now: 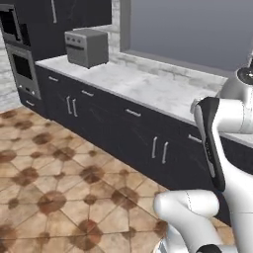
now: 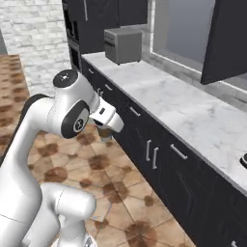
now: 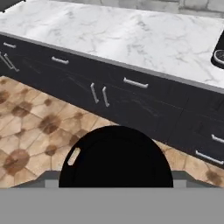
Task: Sort all alcoholic drinks to one cabinet, and non-alcoholic drinks to the other.
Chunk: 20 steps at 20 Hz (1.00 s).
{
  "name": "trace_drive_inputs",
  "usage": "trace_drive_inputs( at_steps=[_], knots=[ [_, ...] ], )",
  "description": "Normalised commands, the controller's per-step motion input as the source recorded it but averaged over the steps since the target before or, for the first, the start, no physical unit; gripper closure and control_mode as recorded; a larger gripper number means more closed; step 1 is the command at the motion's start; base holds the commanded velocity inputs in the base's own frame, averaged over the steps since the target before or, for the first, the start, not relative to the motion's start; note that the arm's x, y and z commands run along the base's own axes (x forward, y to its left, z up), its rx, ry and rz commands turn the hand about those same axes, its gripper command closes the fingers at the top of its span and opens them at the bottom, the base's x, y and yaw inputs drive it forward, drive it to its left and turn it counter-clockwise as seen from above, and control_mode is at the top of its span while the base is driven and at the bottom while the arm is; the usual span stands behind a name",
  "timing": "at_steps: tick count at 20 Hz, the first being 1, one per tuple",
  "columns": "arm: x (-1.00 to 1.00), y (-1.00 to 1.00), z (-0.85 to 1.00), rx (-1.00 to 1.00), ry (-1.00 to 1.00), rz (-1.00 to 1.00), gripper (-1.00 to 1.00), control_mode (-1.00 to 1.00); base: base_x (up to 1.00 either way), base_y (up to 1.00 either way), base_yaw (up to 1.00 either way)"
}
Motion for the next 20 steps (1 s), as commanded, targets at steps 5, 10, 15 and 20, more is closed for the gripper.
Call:
trace_drive_inputs(
  at_steps=[5,10,15,20],
  knots=[
    [0.0,0.0,0.0,0.0,0.0,0.0,1.0,1.0,0.13,0.07,0.69],
    [0.0,0.0,0.0,0.0,0.0,0.0,1.0,1.0,0.56,0.04,0.68],
    [0.0,0.0,0.0,0.0,0.0,0.0,1.0,1.0,0.98,0.13,0.47],
    [0.0,0.0,0.0,0.0,0.0,0.0,1.0,1.0,1.0,0.01,0.32]
  ],
)
